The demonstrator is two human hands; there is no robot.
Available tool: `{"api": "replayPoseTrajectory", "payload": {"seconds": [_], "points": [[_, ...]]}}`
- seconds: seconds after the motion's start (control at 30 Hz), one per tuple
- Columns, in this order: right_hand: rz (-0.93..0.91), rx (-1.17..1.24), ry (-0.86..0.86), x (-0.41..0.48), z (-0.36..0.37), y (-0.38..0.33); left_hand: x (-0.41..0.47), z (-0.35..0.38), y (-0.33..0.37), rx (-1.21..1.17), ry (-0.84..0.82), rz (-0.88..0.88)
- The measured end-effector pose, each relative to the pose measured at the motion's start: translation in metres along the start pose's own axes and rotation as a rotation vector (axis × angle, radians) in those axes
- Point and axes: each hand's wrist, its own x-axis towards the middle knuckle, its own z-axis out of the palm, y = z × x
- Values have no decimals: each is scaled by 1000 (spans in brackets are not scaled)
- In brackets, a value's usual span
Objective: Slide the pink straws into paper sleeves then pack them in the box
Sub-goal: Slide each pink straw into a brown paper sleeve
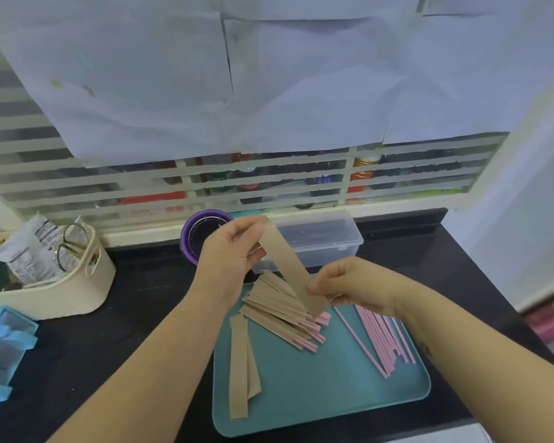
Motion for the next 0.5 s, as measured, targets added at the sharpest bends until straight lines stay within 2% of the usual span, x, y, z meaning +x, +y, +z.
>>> {"api": "replayPoseTrajectory", "payload": {"seconds": [0.1,0.23,0.37,0.5], "points": [[-90,-189,87,-10,3,-18,0,3,2,261,-9,124],[-216,-51,228,-15,1,-41,-1,7,9,525,-93,247],[-237,27,188,-18,4,-51,-3,16,14,581,-188,267],[-215,127,206,-18,8,-48,-5,19,11,510,-174,211]]}}
